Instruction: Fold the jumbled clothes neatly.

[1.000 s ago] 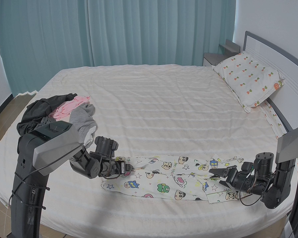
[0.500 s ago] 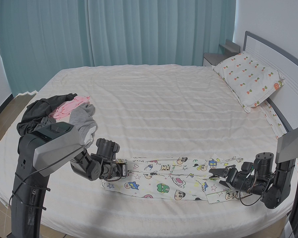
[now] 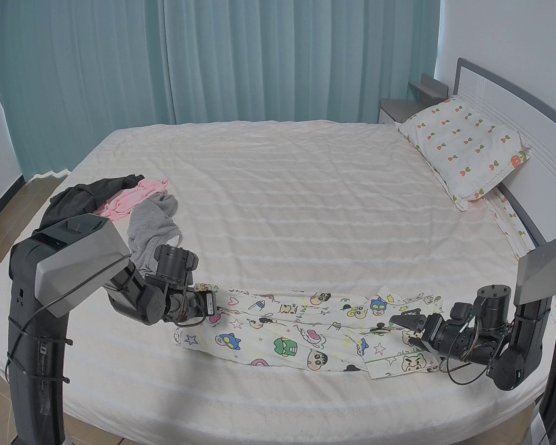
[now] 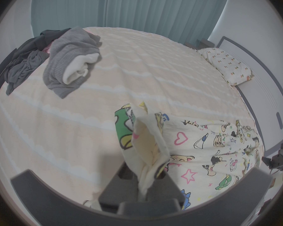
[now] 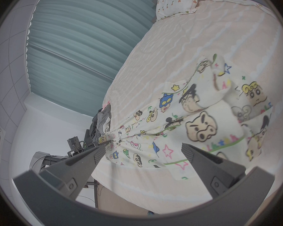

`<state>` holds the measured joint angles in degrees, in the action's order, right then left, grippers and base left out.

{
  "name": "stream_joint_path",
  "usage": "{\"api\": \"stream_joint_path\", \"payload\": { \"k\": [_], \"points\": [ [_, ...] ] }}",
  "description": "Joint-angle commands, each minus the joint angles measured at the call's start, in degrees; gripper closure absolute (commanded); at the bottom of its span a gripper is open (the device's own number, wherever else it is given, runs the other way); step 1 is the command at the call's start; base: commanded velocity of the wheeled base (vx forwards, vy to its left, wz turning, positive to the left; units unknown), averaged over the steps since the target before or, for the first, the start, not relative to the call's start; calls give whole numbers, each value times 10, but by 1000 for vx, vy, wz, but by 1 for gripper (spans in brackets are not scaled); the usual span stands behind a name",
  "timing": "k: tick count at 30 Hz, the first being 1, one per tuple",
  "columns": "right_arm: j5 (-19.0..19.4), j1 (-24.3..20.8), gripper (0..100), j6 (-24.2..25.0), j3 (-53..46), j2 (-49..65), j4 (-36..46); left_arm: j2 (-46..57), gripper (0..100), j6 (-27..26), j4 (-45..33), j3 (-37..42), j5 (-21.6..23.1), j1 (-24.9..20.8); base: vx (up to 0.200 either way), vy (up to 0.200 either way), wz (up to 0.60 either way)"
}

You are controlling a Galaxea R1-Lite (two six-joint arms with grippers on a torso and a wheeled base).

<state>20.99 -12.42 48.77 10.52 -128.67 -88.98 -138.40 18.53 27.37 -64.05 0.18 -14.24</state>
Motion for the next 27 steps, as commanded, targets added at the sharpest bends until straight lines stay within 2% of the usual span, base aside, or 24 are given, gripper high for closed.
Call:
{"api": "stream_joint_path", "payload": {
  "k": [1,5,9,14,20,25,27],
  "points": [
    [0,4,0,0,0,4,-8,35,100,0,1,18,10,29,0,0,0],
    [0,6,0,0,3,4,-8,70,100,1,1,47,36,63,0,0,0],
    [0,6,0,1,3,4,-8,98,100,0,1,61,41,101,0,0,0],
    [0,7,0,1,4,5,-8,126,100,0,-1,77,68,170,0,0,0],
    [0,7,0,1,4,5,-8,139,100,1,-1,69,79,243,0,0,0],
    [0,7,0,2,5,4,-8,154,100,2,-12,66,80,255,0,0,0],
    [0,7,0,1,5,4,-8,179,100,9,-43,67,79,229,0,0,0]
  ]
}}
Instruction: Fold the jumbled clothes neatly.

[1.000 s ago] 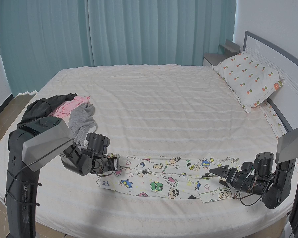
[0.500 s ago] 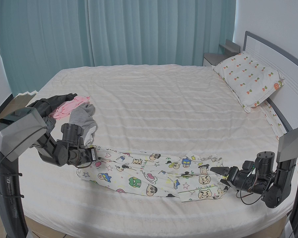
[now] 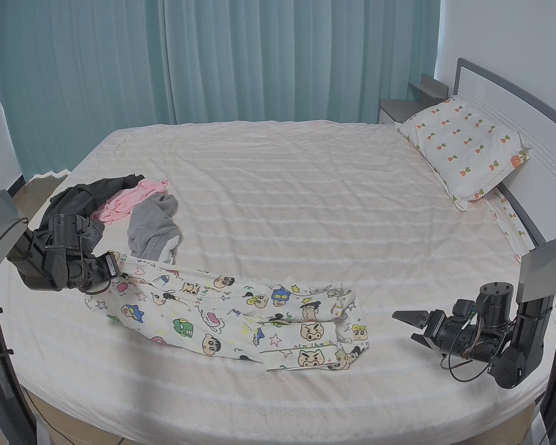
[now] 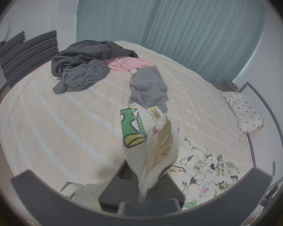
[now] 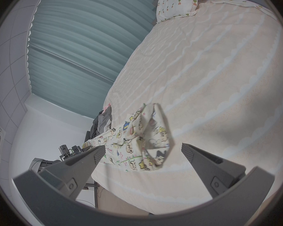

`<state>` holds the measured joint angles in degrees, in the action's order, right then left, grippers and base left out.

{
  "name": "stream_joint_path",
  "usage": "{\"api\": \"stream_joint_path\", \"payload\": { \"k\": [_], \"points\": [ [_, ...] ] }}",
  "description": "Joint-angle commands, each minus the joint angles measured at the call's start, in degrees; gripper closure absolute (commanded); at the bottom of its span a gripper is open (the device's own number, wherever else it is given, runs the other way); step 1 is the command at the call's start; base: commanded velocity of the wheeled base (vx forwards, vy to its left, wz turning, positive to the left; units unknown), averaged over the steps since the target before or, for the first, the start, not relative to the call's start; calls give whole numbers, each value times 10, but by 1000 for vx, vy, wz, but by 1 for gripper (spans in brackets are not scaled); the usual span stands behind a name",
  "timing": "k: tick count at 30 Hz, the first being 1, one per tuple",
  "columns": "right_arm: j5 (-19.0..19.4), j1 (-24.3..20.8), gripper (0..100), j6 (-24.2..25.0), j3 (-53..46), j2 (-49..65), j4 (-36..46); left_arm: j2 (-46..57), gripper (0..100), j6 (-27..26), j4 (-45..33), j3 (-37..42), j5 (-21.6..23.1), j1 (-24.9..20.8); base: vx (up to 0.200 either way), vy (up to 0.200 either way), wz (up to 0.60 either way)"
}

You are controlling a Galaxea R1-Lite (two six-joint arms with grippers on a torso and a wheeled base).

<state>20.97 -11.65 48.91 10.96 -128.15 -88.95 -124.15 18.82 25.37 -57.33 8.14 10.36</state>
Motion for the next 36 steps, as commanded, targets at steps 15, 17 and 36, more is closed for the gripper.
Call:
{"api": "stream_joint_path", "payload": {
  "k": [15,17,36],
  "points": [
    [0,-1,0,0,-1,-2,-9,57,100,122,-104,-82,-110,-355,0,0,0],
    [0,-1,0,0,-1,-2,-9,37,100,123,-103,-103,-132,-398,0,0,0],
    [0,-1,0,0,-1,-2,-9,10,100,119,-96,-177,-22,-454,0,0,0]
  ]
}}
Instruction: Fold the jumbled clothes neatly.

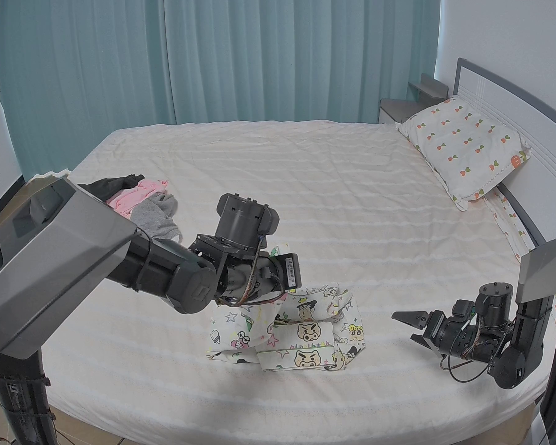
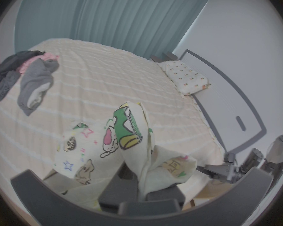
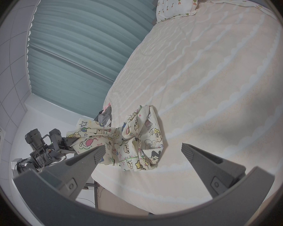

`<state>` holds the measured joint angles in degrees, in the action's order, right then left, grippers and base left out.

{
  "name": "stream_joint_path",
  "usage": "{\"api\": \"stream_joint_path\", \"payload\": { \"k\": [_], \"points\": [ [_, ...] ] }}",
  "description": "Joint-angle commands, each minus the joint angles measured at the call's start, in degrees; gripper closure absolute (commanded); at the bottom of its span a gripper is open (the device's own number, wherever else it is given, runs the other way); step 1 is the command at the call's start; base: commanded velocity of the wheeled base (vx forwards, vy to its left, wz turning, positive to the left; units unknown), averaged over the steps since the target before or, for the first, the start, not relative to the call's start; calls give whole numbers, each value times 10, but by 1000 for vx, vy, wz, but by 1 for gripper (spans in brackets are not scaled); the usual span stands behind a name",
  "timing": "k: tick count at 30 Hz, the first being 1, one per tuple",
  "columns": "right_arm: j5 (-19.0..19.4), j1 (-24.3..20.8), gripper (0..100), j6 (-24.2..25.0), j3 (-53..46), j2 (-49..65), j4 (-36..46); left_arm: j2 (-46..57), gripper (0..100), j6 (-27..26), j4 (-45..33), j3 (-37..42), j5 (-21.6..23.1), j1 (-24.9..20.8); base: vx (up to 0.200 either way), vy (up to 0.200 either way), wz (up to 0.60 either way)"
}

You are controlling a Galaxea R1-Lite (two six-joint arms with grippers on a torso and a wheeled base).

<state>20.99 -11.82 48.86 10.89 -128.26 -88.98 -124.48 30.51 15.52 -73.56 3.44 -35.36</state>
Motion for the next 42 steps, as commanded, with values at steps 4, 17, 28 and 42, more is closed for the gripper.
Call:
{"api": "stream_joint_path", "payload": {
  "k": [4,17,28,42],
  "points": [
    [0,-2,0,0,0,-2,-8,13,100,-1,-3,-22,44,3,0,0,0],
    [0,-2,0,0,-1,-1,-8,15,0,2,-51,-70,106,-1,0,0,0],
    [0,-2,0,0,-2,-1,-8,13,0,65,-51,-135,61,-1,0,0,0],
    [-1,-10,0,-1,1,-1,-8,150,0,169,-108,98,47,134,0,0,0]
  ]
}}
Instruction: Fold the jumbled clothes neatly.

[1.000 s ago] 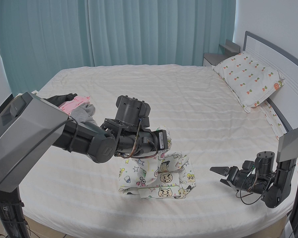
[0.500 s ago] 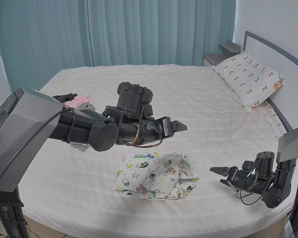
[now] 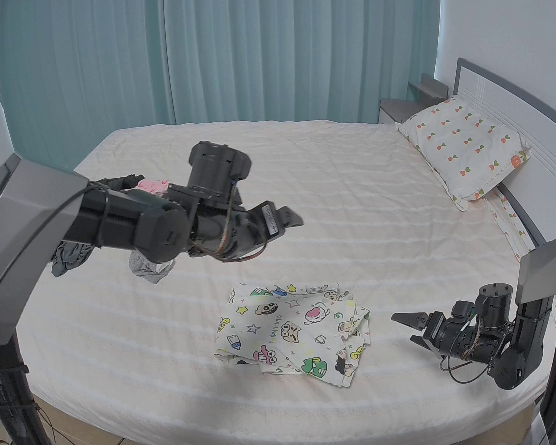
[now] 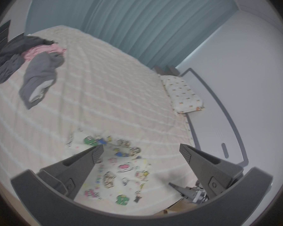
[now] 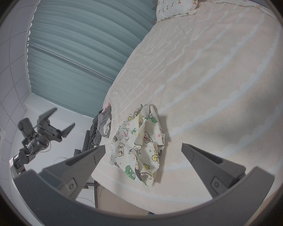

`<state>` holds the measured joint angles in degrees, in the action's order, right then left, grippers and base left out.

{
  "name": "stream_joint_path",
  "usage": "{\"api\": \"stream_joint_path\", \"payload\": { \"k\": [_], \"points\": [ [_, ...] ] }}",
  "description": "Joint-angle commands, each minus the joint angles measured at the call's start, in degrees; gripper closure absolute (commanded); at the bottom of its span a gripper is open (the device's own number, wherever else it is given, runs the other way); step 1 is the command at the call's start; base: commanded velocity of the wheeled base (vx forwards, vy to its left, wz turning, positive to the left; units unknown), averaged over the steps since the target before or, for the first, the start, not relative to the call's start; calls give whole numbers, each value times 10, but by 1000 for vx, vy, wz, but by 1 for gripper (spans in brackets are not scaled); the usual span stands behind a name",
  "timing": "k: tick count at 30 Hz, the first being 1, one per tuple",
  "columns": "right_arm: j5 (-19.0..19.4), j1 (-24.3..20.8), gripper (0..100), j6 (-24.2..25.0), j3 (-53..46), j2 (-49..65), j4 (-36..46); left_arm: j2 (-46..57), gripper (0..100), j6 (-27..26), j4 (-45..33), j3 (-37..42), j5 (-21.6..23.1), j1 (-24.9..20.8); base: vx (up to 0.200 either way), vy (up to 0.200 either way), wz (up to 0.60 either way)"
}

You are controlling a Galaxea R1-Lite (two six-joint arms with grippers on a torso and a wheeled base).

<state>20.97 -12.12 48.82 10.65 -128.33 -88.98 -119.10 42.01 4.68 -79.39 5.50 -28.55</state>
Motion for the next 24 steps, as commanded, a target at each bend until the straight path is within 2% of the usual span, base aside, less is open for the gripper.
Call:
{"api": "stream_joint_path", "payload": {
  "k": [1,4,5,6,8,10,11,12,13,17,22,24],
  "points": [
    [0,-8,0,0,3,0,-8,99,0,58,7,167,29,68,0,0,0],
    [-22,-31,0,-5,9,-7,-7,123,0,98,128,312,65,72,0,0,0],
    [-34,-43,0,-6,15,-10,-7,123,0,103,171,346,76,72,0,0,0],
    [-34,-43,0,-6,15,-10,-7,123,0,103,171,346,76,72,0,0,0],
    [-80,-101,0,-1,51,-32,-6,113,0,120,317,446,103,73,0,0,0],
    [-104,-121,0,-6,77,-61,-6,92,0,149,399,492,125,83,0,0,0],
    [-106,-122,0,-6,80,-62,-7,90,0,149,405,495,128,85,0,0,0],
    [-114,-126,0,-10,112,-76,-5,67,0,158,486,531,158,114,0,0,0],
    [-111,-127,0,-12,127,-78,-5,58,0,159,527,552,176,131,0,0,0],
    [-91,-142,0,-14,154,-88,6,36,0,159,604,602,250,167,0,0,0],
    [-69,-142,0,-16,177,-95,16,13,0,157,622,596,264,177,0,0,0],
    [-63,-147,0,-36,201,-93,54,-3,0,156,639,593,263,177,0,0,0]
  ]
}}
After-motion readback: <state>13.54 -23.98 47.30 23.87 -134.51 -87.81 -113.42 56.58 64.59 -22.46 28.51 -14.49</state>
